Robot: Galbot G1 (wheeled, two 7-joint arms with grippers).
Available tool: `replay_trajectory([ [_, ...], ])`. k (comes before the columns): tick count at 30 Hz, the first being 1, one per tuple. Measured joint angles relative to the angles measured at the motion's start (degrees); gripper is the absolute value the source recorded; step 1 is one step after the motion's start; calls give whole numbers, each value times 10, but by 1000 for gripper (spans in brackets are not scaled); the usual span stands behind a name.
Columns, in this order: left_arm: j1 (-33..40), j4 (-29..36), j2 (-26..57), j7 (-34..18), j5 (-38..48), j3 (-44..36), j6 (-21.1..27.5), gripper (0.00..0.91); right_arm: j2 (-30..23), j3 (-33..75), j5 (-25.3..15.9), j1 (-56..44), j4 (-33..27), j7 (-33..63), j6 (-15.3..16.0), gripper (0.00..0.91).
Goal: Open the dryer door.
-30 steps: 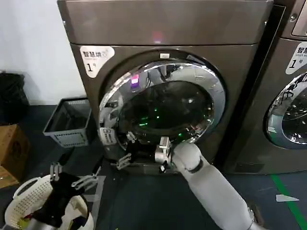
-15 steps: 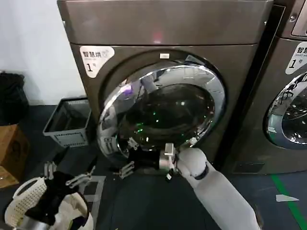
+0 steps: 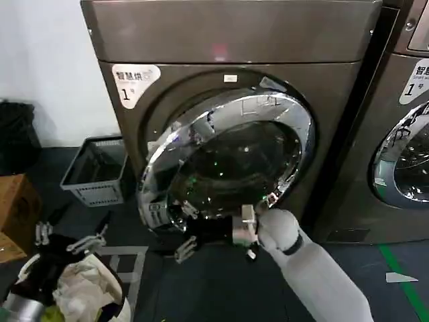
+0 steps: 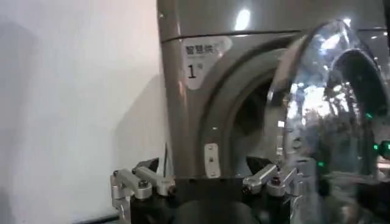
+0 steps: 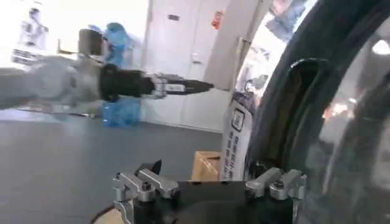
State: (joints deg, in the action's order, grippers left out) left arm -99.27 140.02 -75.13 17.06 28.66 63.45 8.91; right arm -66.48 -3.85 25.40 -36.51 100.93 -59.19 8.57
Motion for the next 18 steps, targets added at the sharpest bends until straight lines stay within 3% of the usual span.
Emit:
replay_trajectory([
  [18, 41, -37, 59, -9, 38, 13, 12, 907, 43, 33, 18, -37, 26, -92, -12, 907],
])
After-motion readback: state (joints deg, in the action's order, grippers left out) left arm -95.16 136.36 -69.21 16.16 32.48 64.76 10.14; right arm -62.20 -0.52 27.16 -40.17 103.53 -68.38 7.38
